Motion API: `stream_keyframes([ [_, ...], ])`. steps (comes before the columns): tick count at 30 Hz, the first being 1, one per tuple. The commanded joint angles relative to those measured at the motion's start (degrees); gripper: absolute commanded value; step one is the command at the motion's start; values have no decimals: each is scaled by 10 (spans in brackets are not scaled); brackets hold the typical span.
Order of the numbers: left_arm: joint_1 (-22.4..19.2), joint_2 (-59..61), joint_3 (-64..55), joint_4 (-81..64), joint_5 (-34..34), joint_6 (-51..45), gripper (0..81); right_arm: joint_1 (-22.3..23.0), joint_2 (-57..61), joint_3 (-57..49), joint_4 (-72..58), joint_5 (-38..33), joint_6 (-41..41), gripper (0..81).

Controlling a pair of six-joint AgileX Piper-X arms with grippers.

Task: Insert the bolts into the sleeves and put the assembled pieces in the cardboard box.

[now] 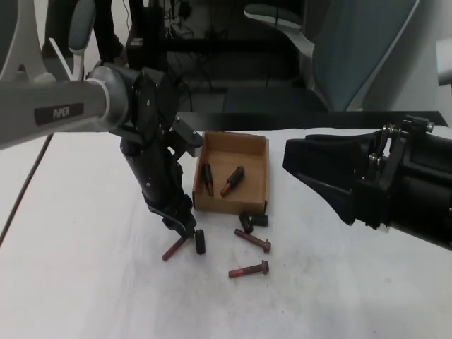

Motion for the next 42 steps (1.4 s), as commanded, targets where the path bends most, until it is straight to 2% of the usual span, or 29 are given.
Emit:
stream_keyframes([
  [1,-1,6,-6,-1,32,13,515,0,0,-2,-3,3,0,483],
  [12,-9,44,-6,-5,37,13,500,0,0,-2,-3,3,0,483],
  [13,-9,49,-6,-5,34,13,463,0,0,-2,-3,3,0,483],
  [14,-9,53,-6,-8,24,13,386,0,0,-2,-3,3,0,483],
  [16,-9,58,-6,-9,15,13,186,0,0,-2,-3,3,0,483],
  [17,-9,57,-6,-9,13,13,24,0,-1,-2,-3,3,-1,483],
  [20,-10,57,-7,-9,13,11,17,0,1,-2,18,3,-24,483],
  [26,-16,28,-7,2,15,1,17,-2,46,-5,140,-8,-81,483],
  [30,-14,-18,-6,12,61,-24,17,-2,107,-39,174,-12,-109,483],
  [35,7,-103,8,-14,64,-59,17,-1,202,-124,241,-14,-116,483],
  [42,65,-249,115,-120,59,-133,17,0,320,-197,251,-12,-115,483],
])
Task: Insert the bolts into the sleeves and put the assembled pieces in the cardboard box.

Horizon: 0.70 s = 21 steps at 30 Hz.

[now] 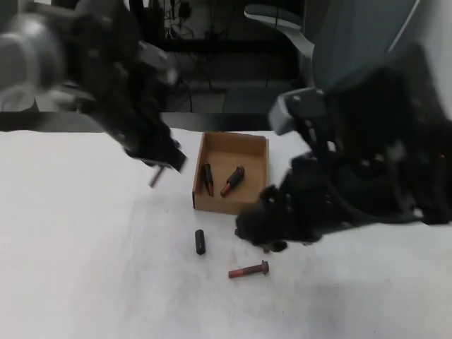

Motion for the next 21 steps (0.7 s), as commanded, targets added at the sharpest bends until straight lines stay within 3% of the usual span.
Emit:
stream_keyframes([
  [1,26,-64,56,-48,6,-31,17,0,48,-25,6,-4,1,483],
  [8,54,-228,245,-261,78,-106,17,9,182,-93,6,-9,8,469],
  [14,46,-339,354,-423,97,-180,17,12,291,-202,42,-10,-5,286],
  [21,35,-396,375,-446,103,-221,17,11,394,-357,155,8,-64,290],
])
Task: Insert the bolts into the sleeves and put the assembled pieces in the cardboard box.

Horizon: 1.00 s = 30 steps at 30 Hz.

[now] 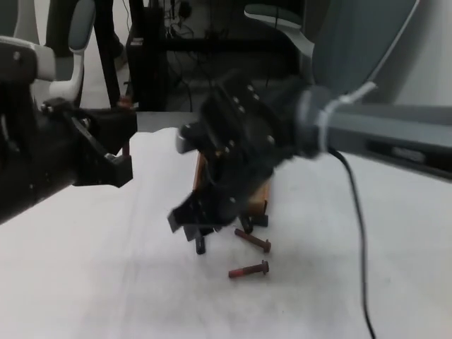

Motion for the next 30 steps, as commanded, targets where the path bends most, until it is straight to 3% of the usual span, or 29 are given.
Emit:
stream_keyframes([
  [1,-3,-21,0,-24,20,-7,17,1,38,-65,63,32,-40,290],
  [5,-3,-44,0,-34,25,-7,17,-2,91,-127,135,93,-80,297],
  [7,-3,-58,0,-37,29,-7,17,-6,109,-145,153,93,-85,367],
  [10,-3,-82,0,-48,29,-7,17,-11,127,-150,153,93,-83,536],
  [22,-3,-122,0,-67,29,-5,17,-11,140,-150,102,100,-29,540],
  [24,-3,-122,0,-67,29,-5,17,-11,144,-150,98,100,-23,498],
  [28,-3,-122,0,-67,29,-5,17,-11,166,-150,120,100,-24,284],
  [30,-3,-122,0,-67,29,-5,17,-11,177,-150,131,100,-24,283],
])
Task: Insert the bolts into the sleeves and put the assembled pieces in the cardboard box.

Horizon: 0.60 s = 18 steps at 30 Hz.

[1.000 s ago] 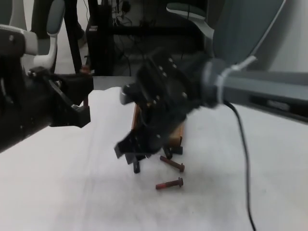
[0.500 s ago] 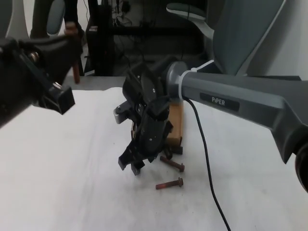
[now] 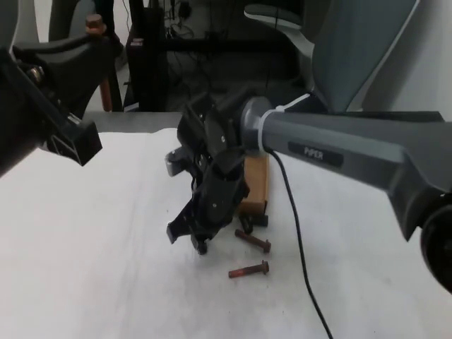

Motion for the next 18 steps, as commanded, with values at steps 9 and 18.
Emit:
stream_keyframes([
  [9,-2,-6,0,-11,18,1,17,-2,22,-1,36,38,-15,3],
  [18,1,-6,0,14,18,13,17,-2,-37,-1,4,27,-32,1],
])
